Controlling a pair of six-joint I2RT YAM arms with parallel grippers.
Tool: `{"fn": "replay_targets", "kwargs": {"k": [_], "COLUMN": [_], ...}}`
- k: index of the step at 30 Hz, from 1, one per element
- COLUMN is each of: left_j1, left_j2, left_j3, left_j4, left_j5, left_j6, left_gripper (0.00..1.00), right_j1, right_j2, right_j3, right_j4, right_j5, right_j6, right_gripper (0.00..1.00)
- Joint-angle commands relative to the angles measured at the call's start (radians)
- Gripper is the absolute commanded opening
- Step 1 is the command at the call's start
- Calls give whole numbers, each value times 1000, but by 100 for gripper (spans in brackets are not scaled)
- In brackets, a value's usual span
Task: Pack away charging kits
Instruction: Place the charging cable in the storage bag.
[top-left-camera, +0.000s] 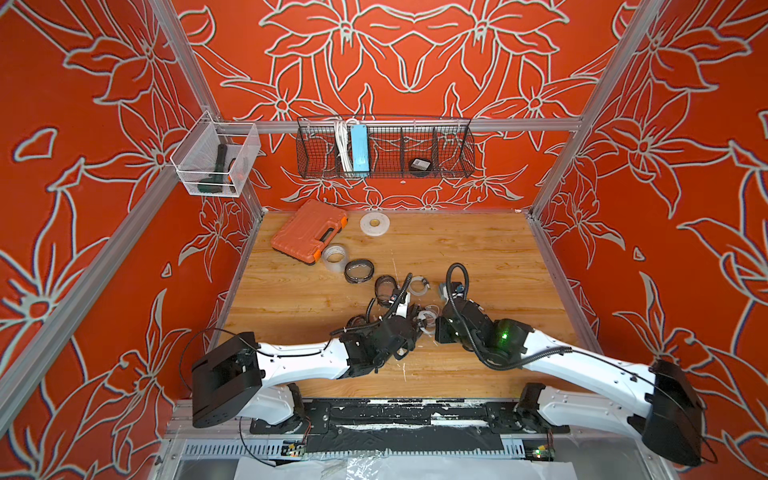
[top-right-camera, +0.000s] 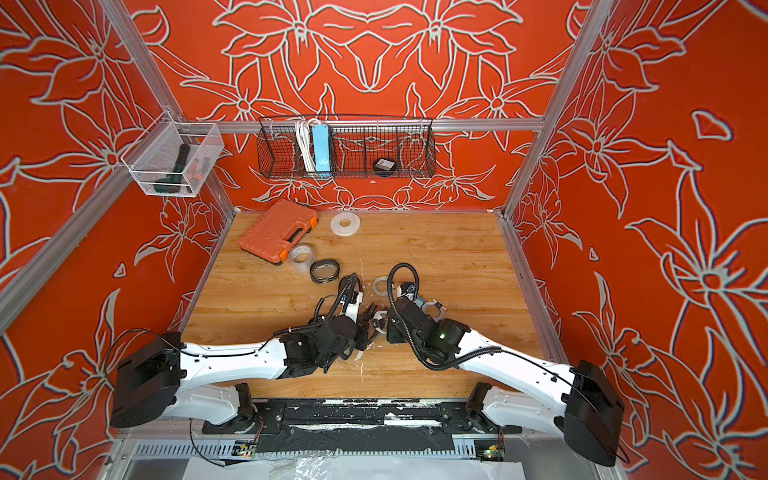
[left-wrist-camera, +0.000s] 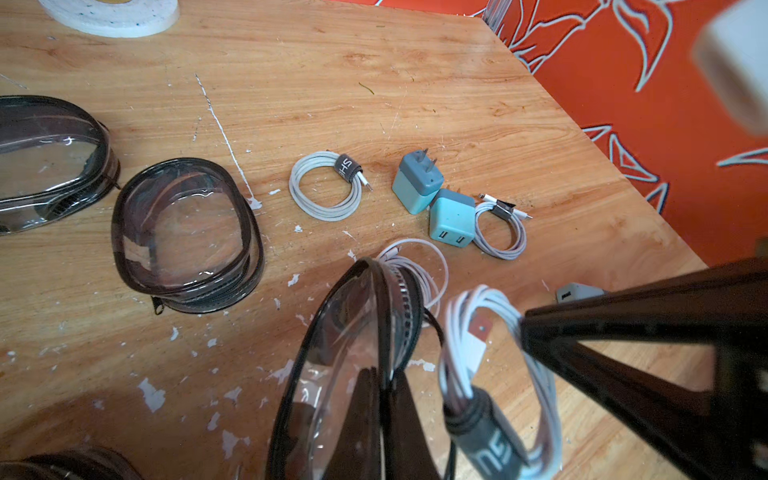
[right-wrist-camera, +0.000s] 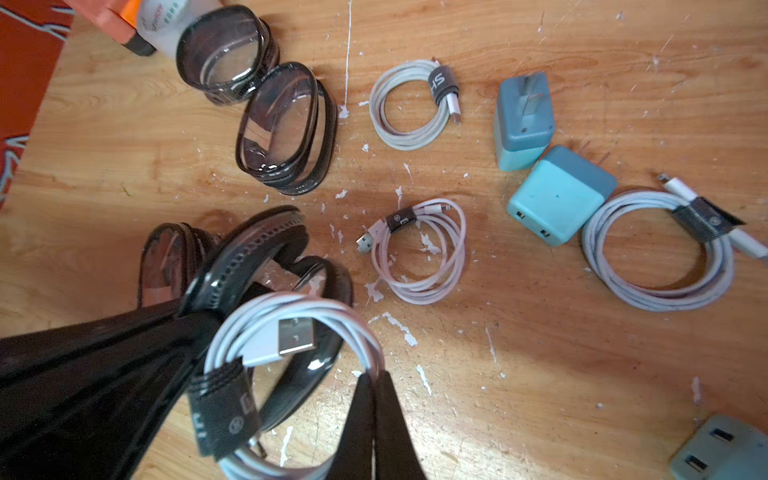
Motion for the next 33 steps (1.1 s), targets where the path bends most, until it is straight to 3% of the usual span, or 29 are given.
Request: {"fn": "replay_targets", "kwargs": {"k": [1, 6, 17, 33], "left_j1": [-4, -5, -4, -4], "left_j2": [17, 23, -84, -92], "left_j3": [24, 31, -26, -103], "left_j4": [-8, -11, 49, 186], "left_j5": [-24, -19, 112, 247], "left_j6": [-15, -18, -31, -65], "left_gripper": [0, 0, 0, 0], "right_j1": [7, 7, 5, 5], "right_j2": [-57, -60, 201, 242], "right_j3": [-26, -30, 10, 17], "right_j4": [-23, 22, 82, 121], "right_j5": [6, -35, 34, 13], "right_j6": [3, -3, 27, 40], "right_gripper": [0, 0, 0, 0]}}
